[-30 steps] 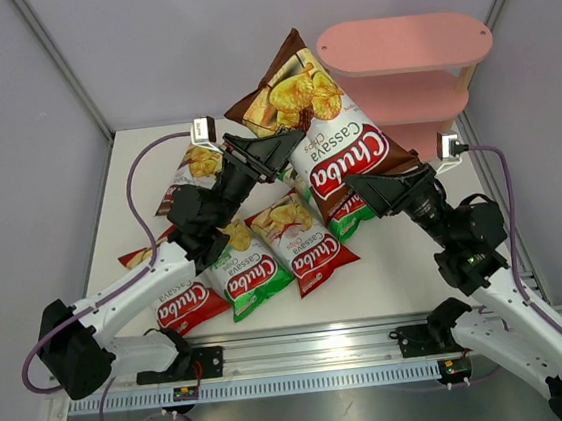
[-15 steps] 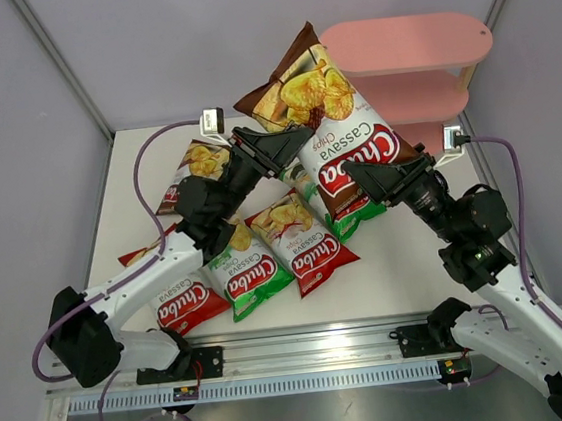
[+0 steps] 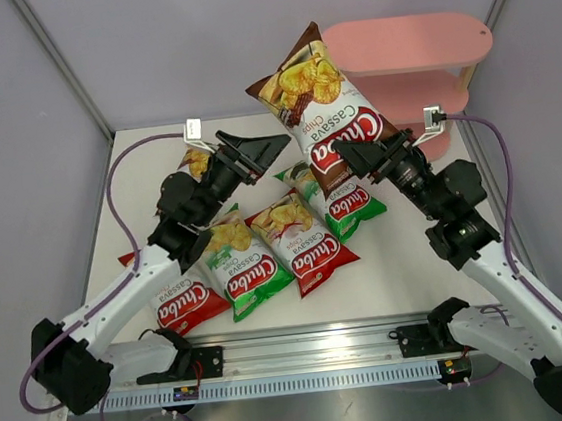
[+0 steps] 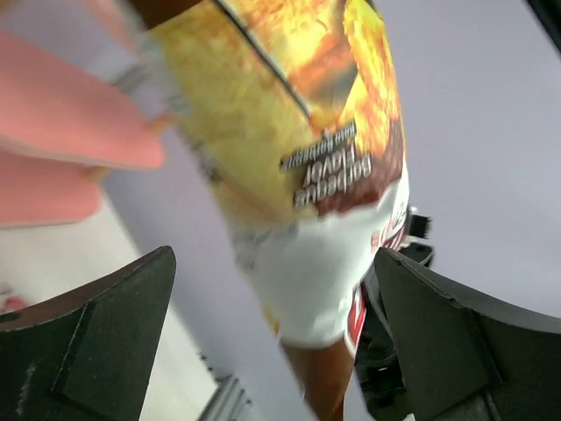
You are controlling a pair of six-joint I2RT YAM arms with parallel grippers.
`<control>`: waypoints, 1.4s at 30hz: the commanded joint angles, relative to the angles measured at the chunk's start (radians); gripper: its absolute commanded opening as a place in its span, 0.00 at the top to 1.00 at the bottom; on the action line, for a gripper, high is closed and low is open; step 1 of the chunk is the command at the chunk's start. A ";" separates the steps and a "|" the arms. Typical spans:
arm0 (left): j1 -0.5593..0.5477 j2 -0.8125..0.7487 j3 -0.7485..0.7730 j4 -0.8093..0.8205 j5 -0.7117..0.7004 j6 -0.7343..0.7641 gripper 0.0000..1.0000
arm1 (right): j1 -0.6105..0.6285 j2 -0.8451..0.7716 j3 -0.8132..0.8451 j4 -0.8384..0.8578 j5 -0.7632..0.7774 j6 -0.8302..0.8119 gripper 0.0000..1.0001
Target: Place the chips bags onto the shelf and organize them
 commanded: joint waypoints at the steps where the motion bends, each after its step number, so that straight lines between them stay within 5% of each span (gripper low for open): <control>1: 0.074 -0.098 -0.049 -0.226 -0.092 0.061 0.01 | -0.106 0.048 0.108 0.072 -0.026 0.029 0.70; 18: 0.134 -0.385 0.070 -0.892 -0.029 0.529 0.01 | -0.747 0.481 0.459 0.035 -0.244 0.378 0.70; 26: 0.134 -0.473 0.041 -1.027 -0.075 0.635 0.01 | -0.842 0.649 0.603 -0.023 -0.311 0.467 0.66; 34: 0.134 -0.497 -0.008 -1.040 -0.072 0.648 0.01 | -0.856 0.713 0.725 -0.282 -0.246 0.408 0.59; 42: 0.134 -0.505 -0.008 -1.056 -0.089 0.658 0.01 | -0.888 0.737 0.708 -0.261 -0.221 0.444 0.62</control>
